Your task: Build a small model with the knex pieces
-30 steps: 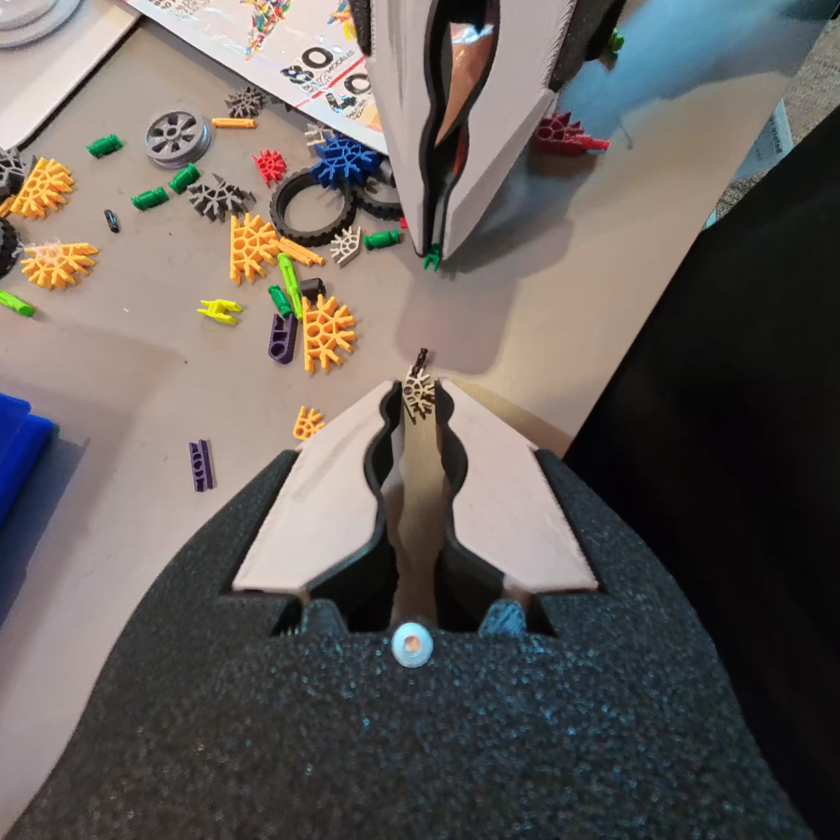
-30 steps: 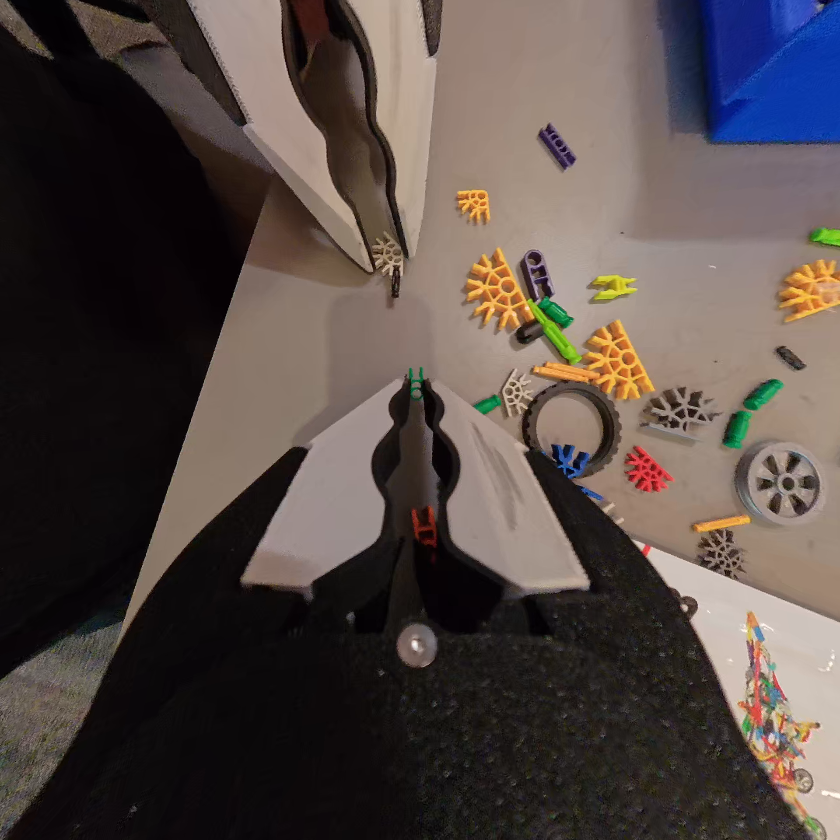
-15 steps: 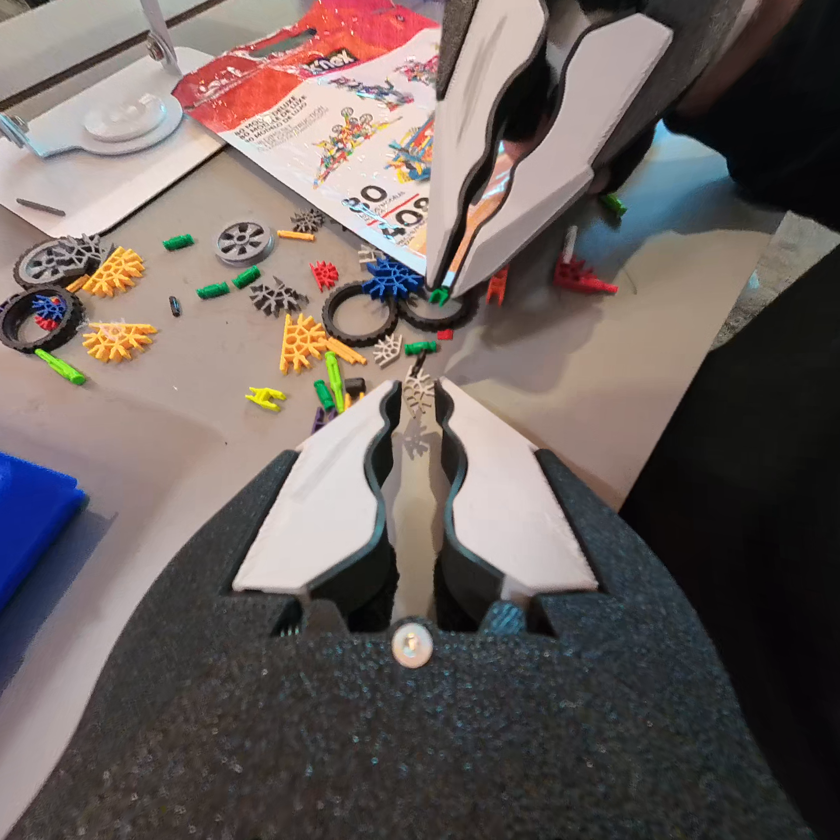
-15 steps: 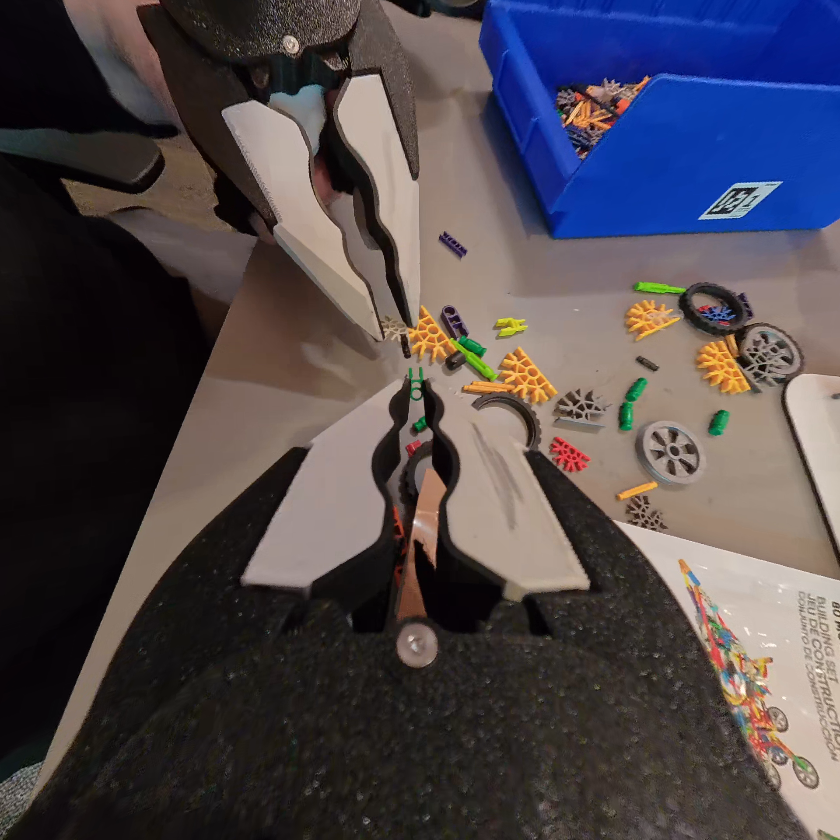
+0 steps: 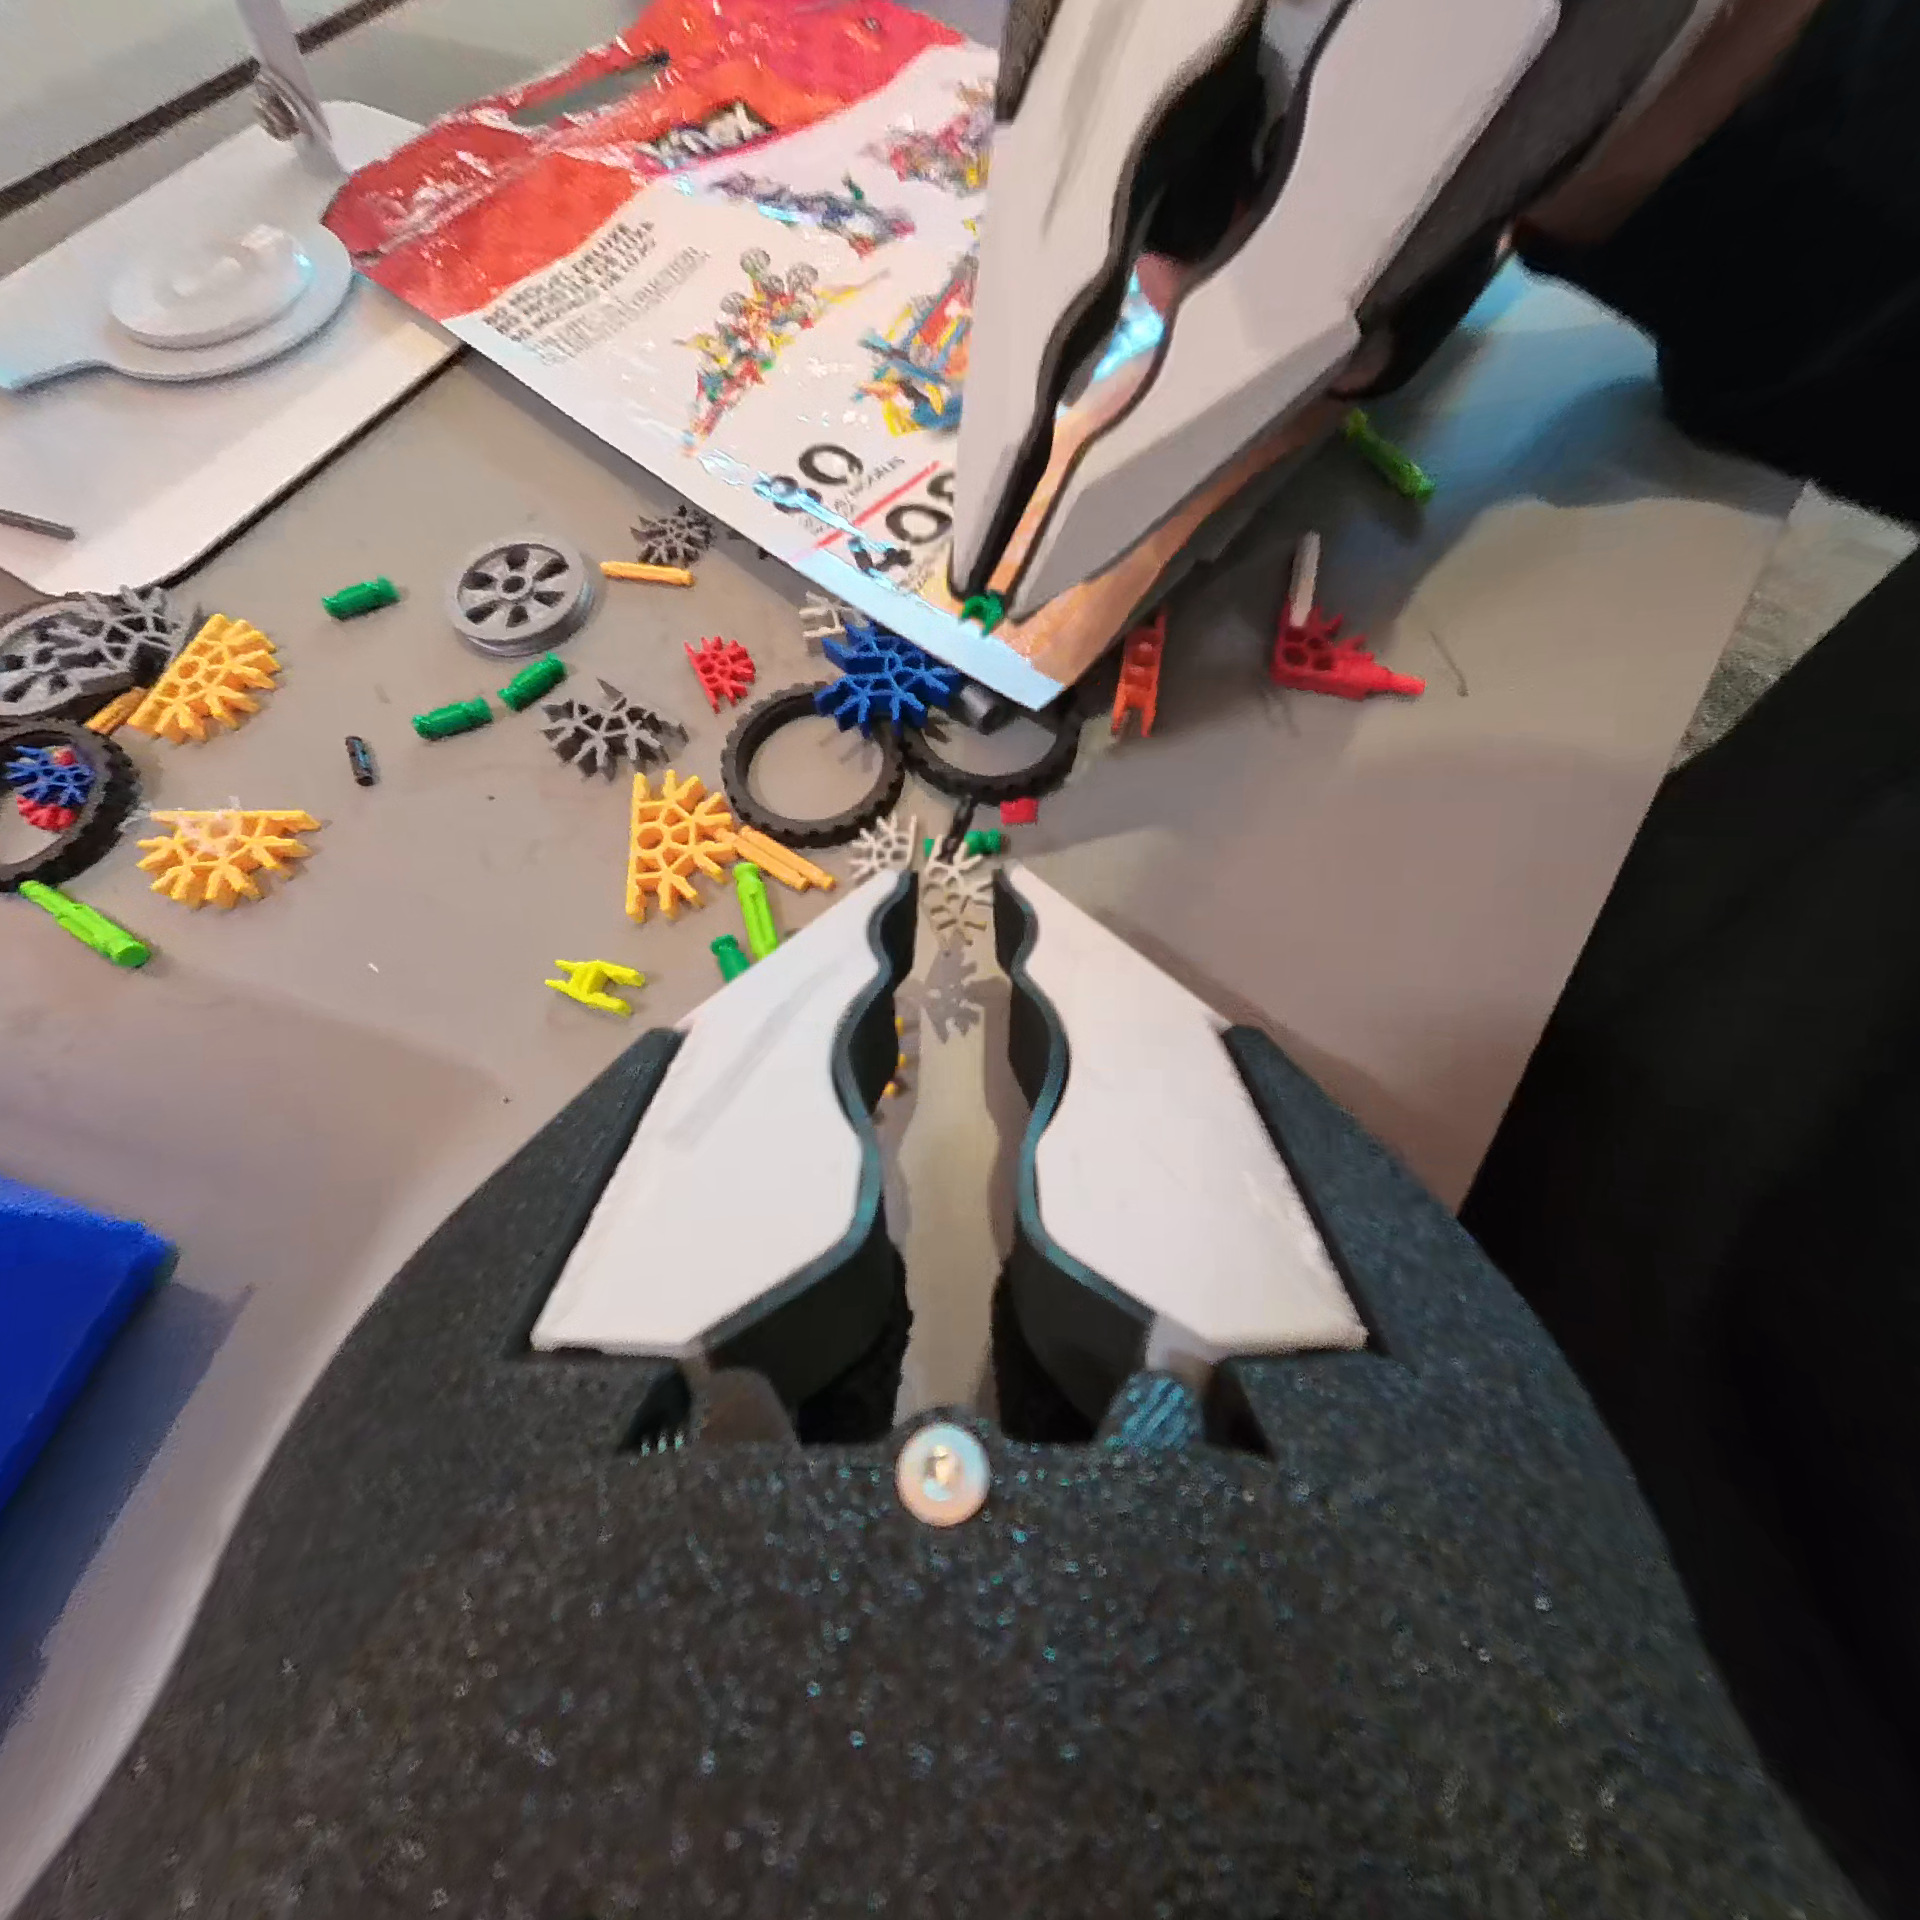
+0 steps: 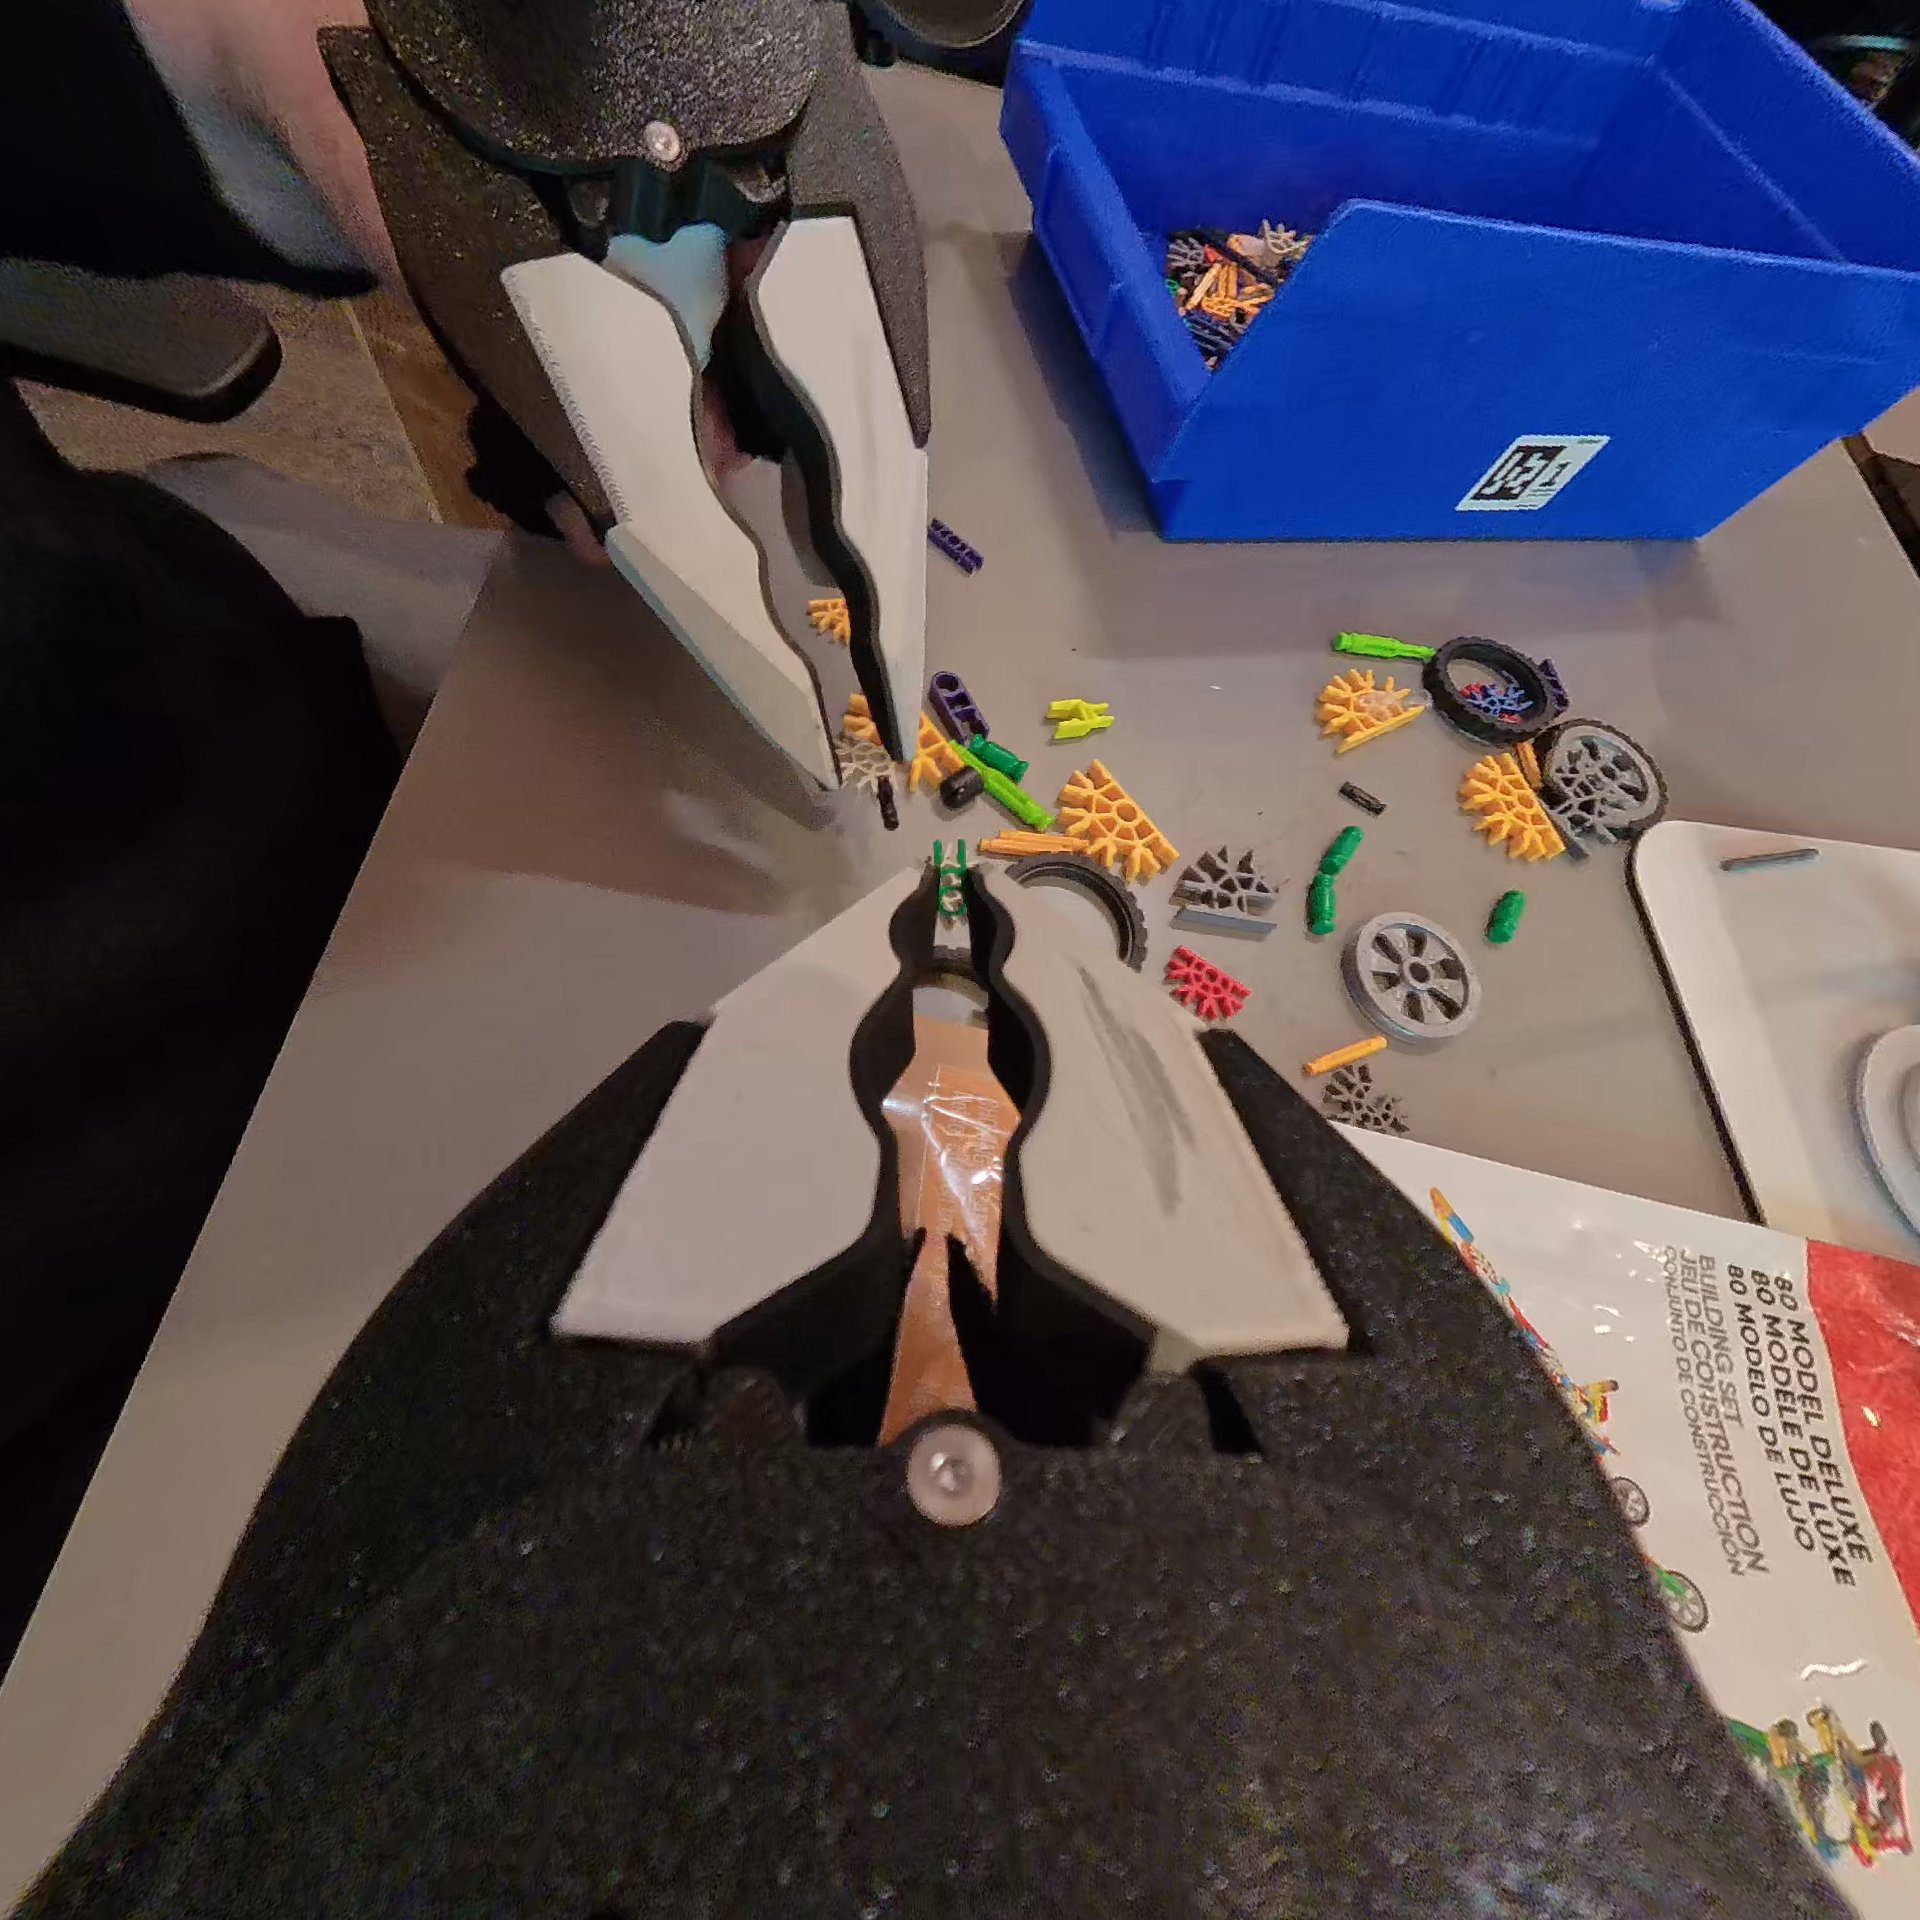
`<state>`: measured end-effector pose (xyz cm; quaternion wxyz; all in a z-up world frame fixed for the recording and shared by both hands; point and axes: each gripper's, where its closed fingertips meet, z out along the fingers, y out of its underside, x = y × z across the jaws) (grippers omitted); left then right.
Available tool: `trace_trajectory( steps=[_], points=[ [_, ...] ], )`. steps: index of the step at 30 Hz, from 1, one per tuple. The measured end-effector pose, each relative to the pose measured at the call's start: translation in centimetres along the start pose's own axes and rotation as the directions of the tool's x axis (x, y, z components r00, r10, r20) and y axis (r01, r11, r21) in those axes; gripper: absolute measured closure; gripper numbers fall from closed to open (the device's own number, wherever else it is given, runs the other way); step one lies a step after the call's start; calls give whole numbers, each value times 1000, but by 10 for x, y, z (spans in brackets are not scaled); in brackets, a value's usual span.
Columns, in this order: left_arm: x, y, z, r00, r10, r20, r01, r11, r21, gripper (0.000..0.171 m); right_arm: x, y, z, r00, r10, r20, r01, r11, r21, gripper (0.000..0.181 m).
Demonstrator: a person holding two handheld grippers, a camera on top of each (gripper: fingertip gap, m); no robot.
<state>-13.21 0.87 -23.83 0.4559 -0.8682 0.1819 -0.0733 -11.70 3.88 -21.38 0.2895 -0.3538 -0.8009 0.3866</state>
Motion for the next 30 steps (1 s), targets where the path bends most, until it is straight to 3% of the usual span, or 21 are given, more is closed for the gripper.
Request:
trace_trajectory(
  steps=[3, 12, 22, 30],
  points=[
    [1, 5, -3, 998, 54, 15, -53, 998, -33, 159, -8, 2, 5, 999, -30, 27, 31, 999, -21, 178],
    [0, -12, -17, 997, 51, 64, -56, 995, 79, 159, -20, -8, 14, 996, -5, 88, 3, 1000, 21, 178],
    [0, -19, -15, 982, 140, 129, -152, 985, 85, 159, -14, -10, 13, 995, 55, 79, -59, 997, 44, 178],
    [2, -20, -11, 984, 133, 116, -144, 985, 95, 159, -14, -6, 13, 996, 56, 73, -58, 998, 25, 179]
  ],
)
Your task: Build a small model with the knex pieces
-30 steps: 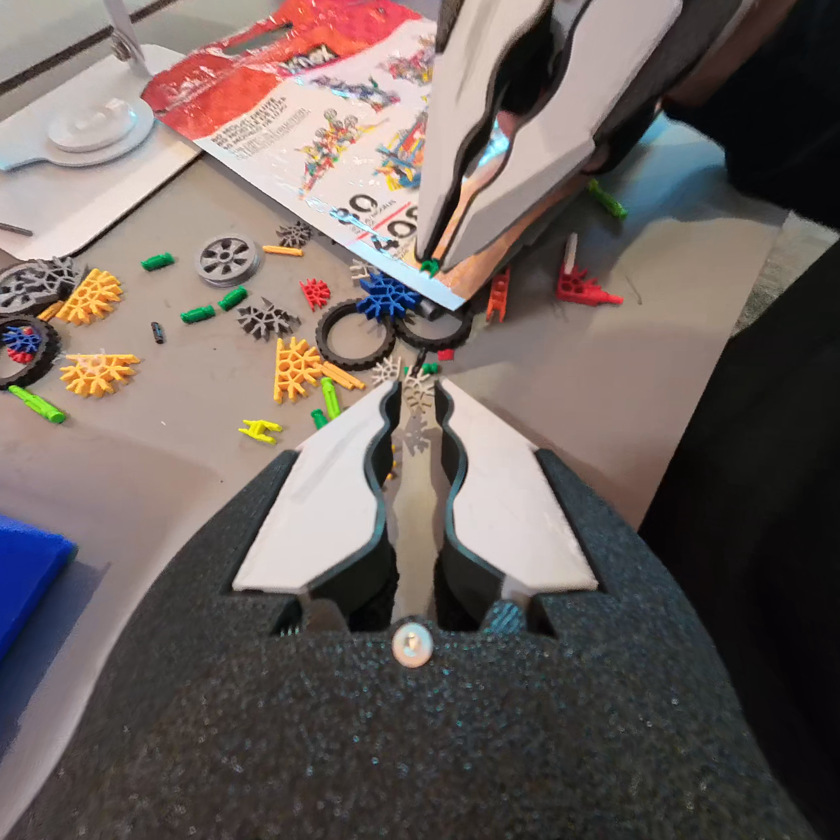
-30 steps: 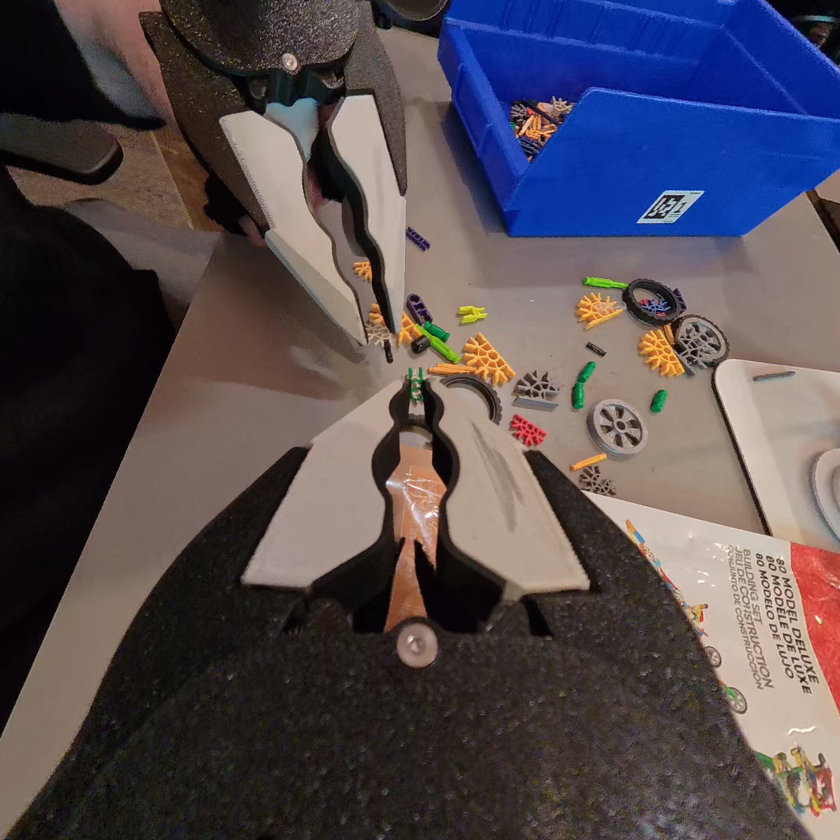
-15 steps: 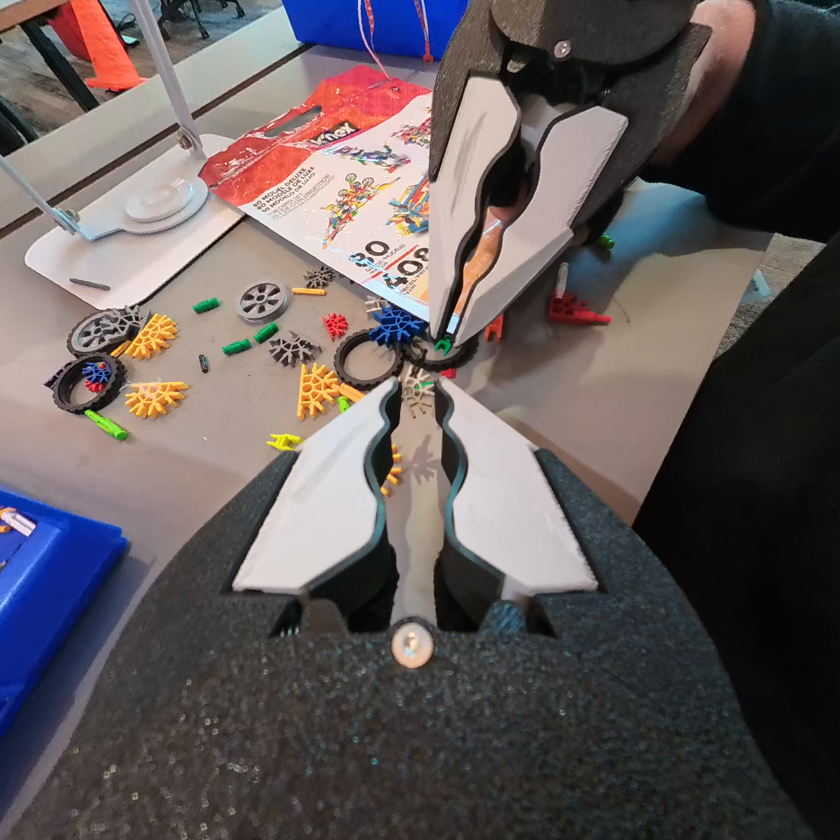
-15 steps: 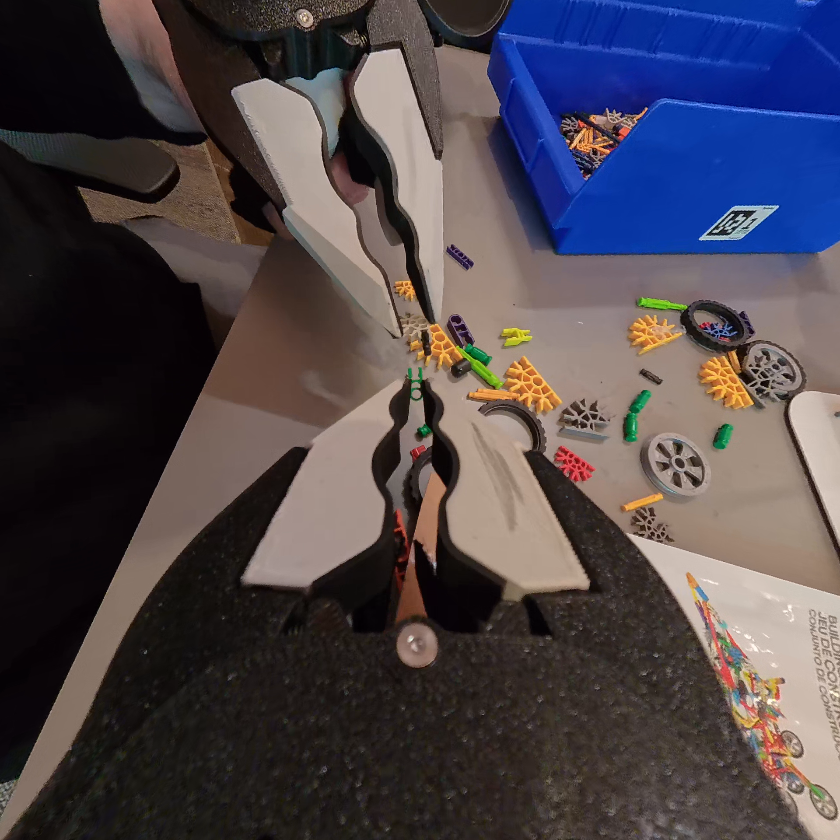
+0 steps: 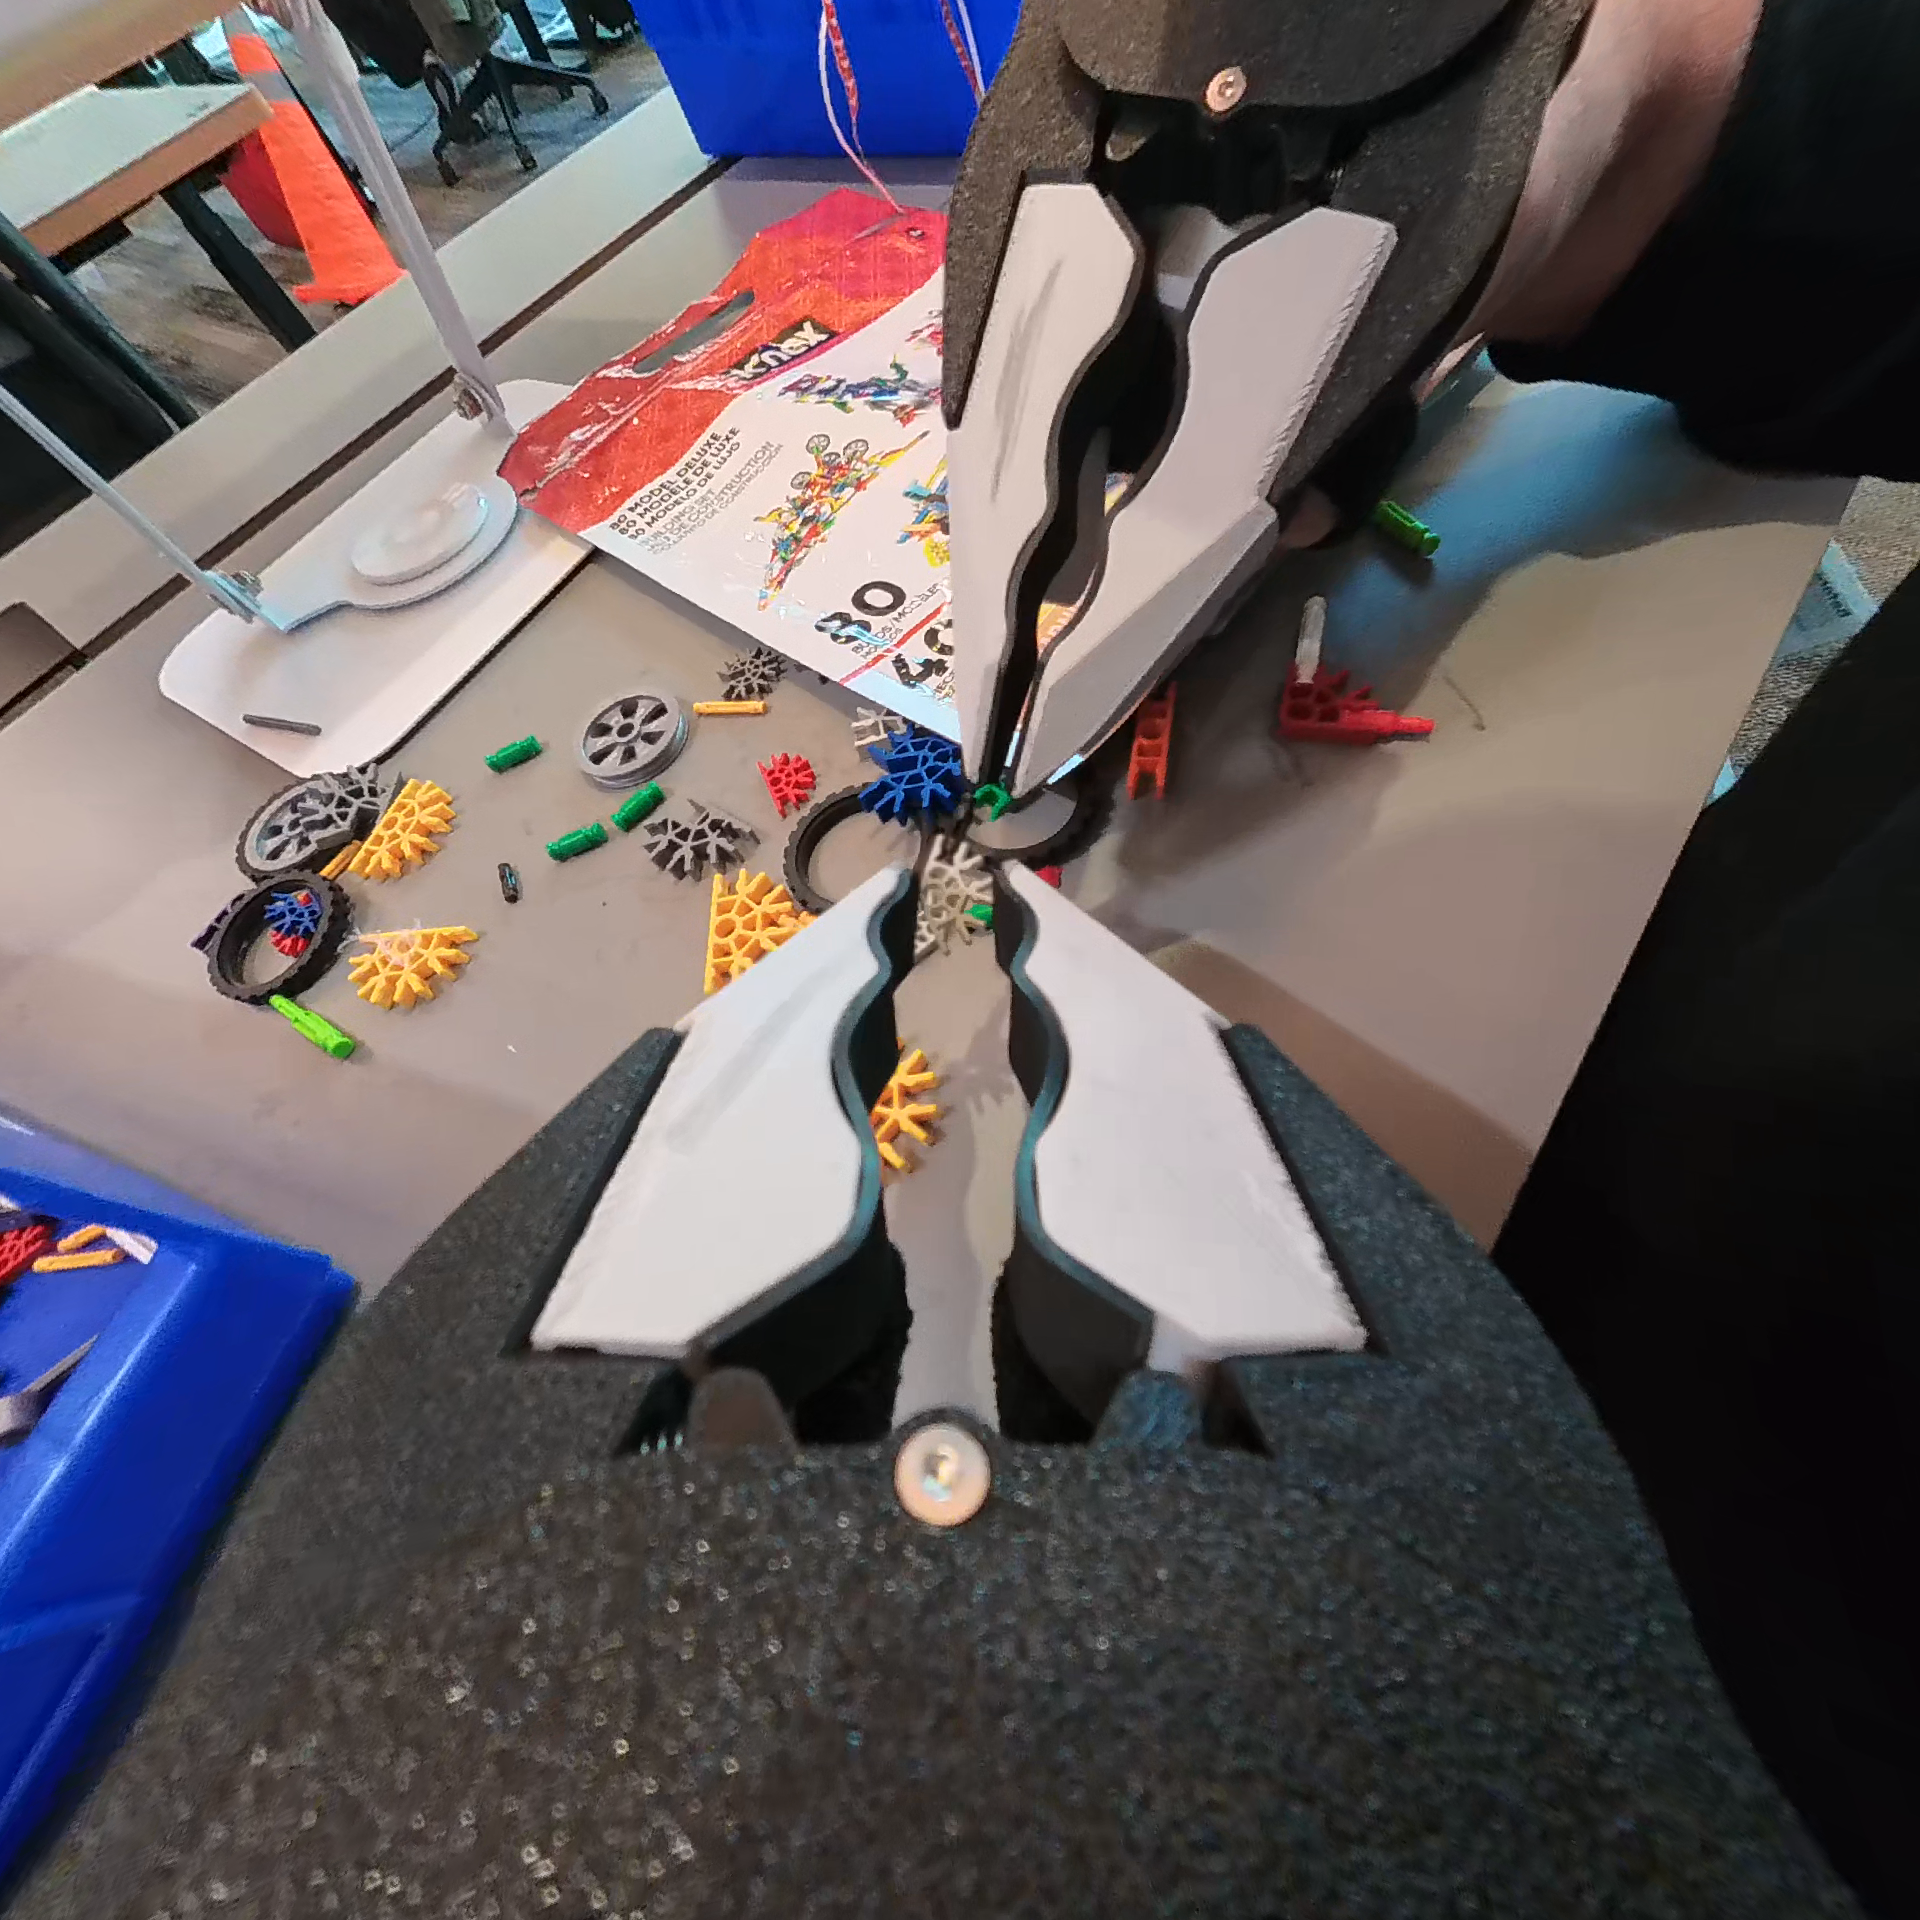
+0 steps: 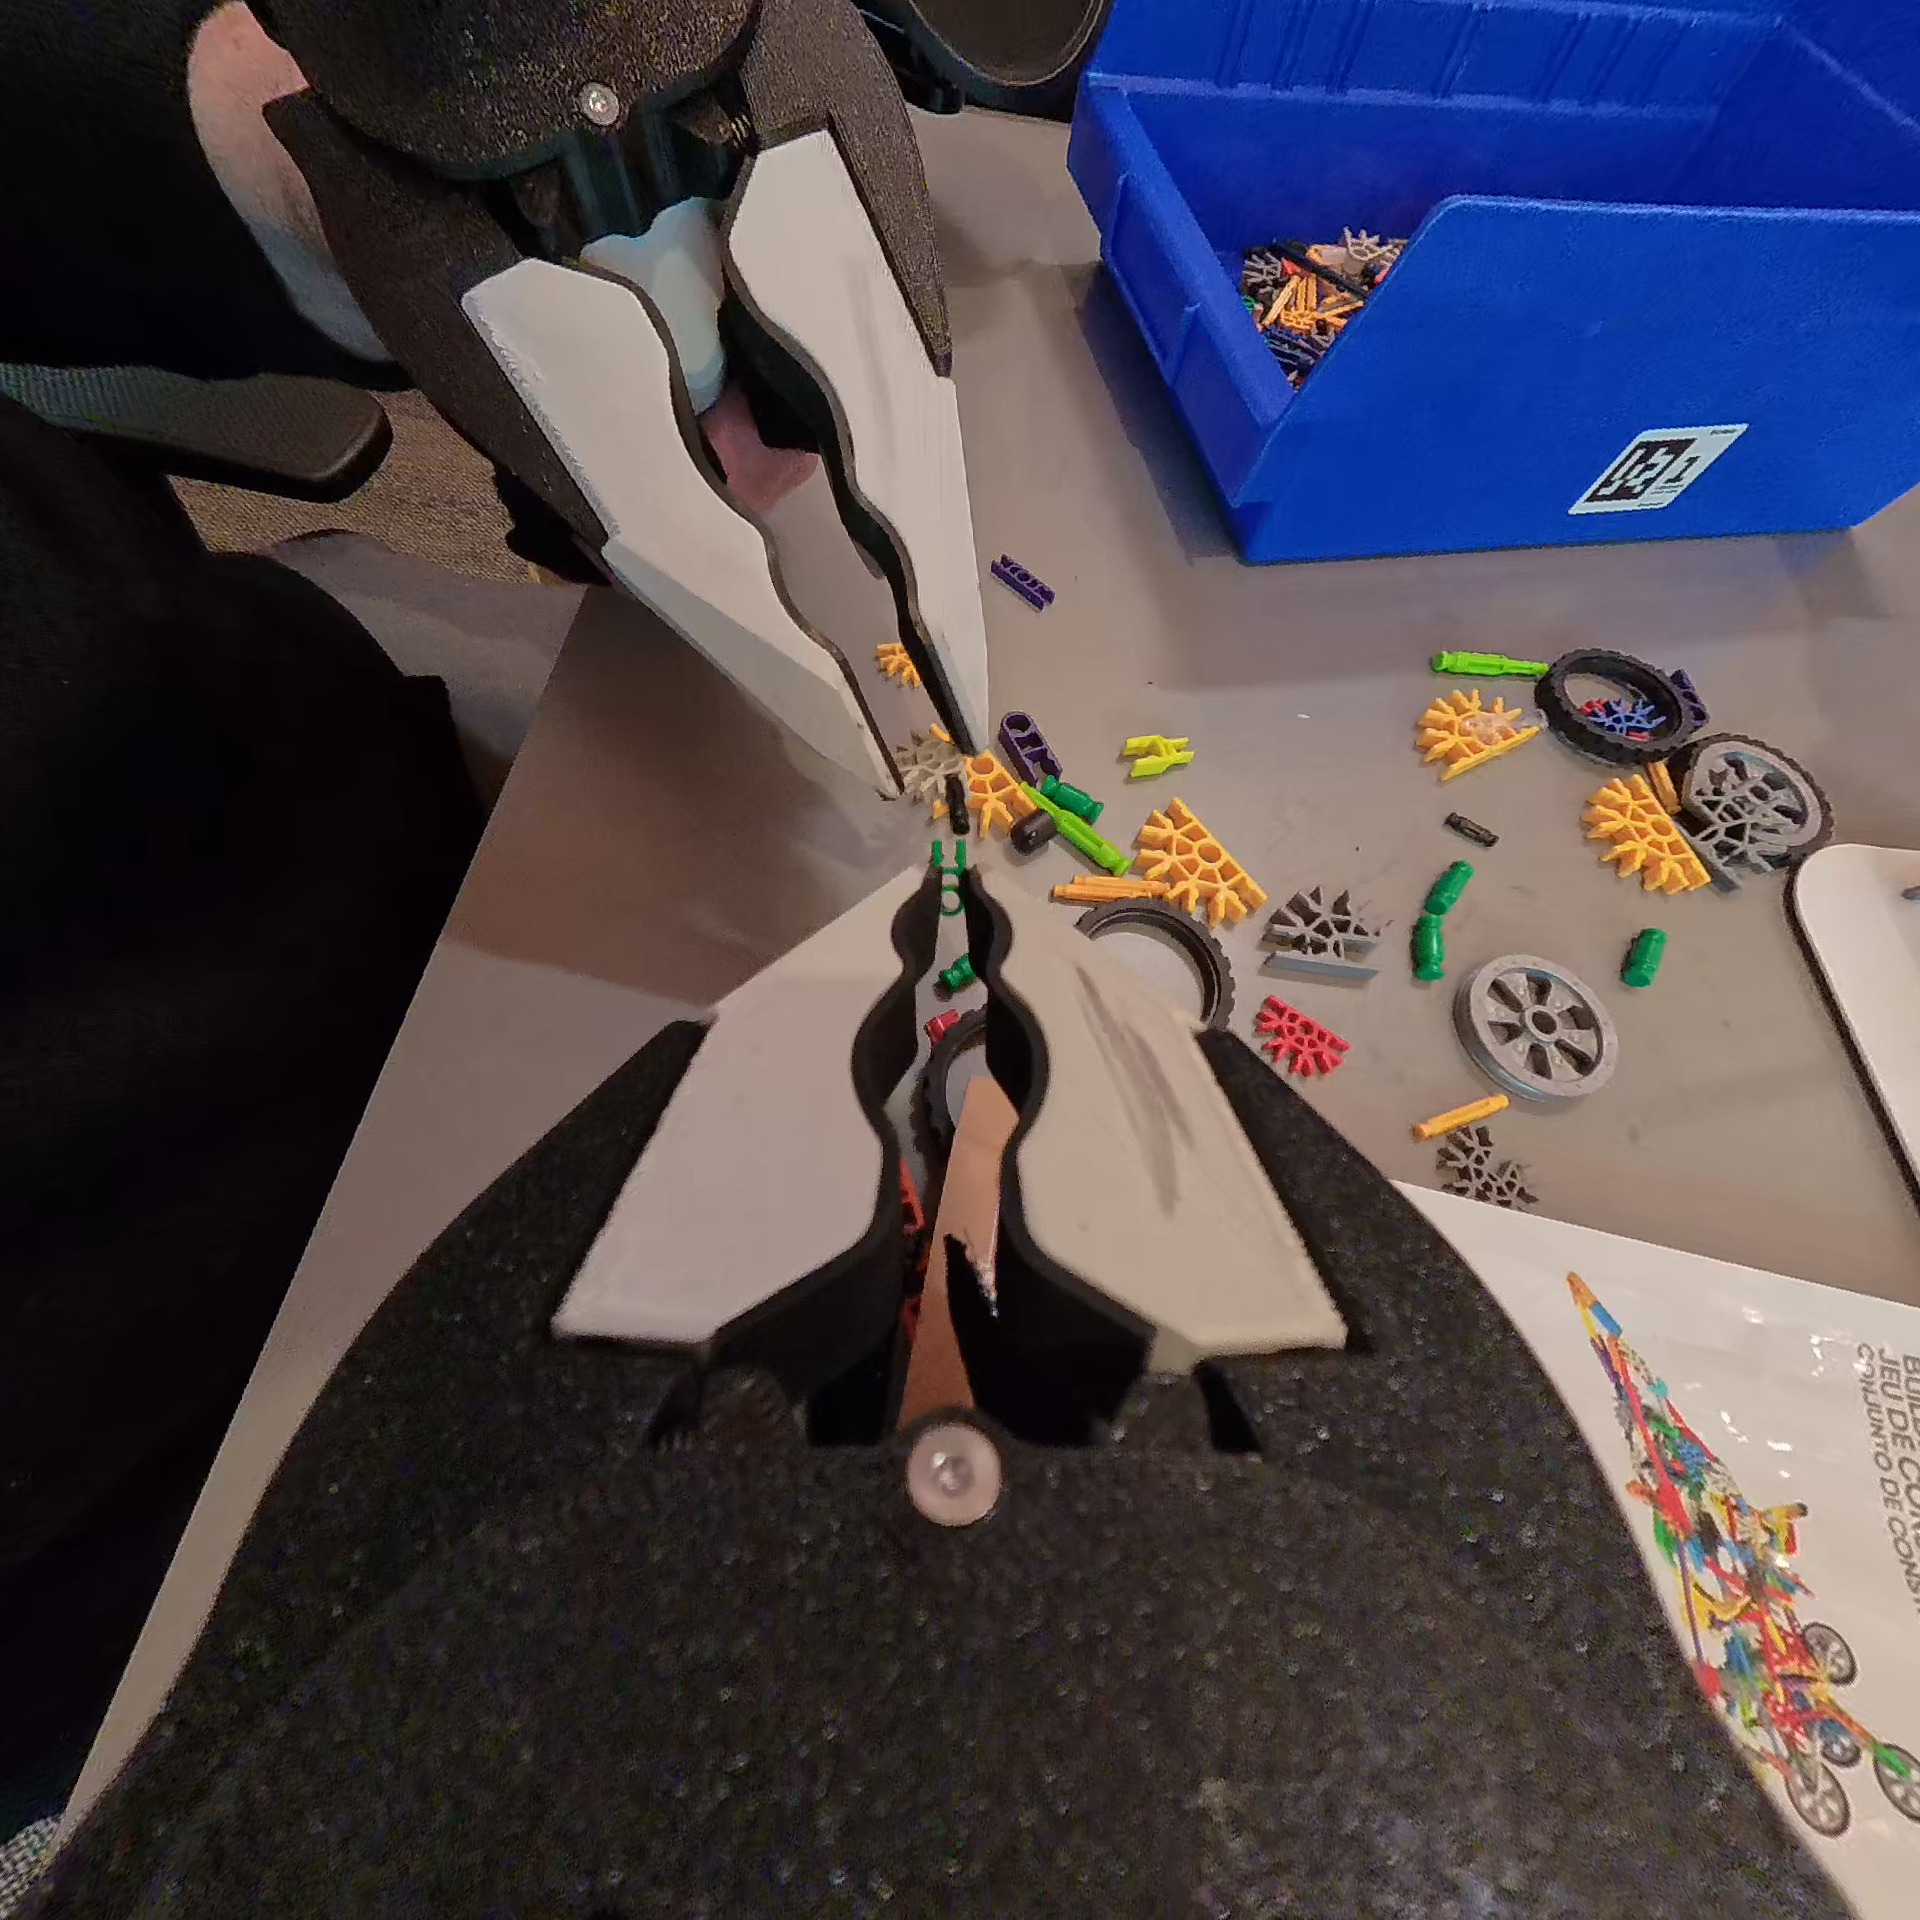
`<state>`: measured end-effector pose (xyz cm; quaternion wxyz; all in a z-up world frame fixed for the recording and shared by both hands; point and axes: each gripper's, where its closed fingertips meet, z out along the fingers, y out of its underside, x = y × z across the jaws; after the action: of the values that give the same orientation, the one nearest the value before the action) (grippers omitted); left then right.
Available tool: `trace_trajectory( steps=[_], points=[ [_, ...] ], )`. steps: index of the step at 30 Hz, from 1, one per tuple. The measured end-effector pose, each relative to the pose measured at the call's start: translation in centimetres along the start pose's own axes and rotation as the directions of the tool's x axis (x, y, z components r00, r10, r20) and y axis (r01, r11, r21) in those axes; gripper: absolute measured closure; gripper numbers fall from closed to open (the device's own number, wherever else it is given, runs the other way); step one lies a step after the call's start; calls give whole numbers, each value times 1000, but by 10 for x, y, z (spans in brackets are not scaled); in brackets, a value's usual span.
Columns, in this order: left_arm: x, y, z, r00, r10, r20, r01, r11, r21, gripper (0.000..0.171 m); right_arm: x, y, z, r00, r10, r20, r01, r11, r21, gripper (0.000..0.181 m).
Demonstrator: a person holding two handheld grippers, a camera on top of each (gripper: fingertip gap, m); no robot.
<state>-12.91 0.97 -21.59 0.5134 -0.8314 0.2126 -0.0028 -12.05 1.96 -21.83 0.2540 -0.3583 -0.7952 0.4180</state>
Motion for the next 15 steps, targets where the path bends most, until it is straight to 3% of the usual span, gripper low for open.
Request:
trace_trajectory(
  steps=[15],
  points=[
    [1, 5, 7, 1000, -14, -3, 13, 1000, -23, 159, 6, 5, -4, 999, -5, -37, 4, 1000, -26, 179]
  ],
)
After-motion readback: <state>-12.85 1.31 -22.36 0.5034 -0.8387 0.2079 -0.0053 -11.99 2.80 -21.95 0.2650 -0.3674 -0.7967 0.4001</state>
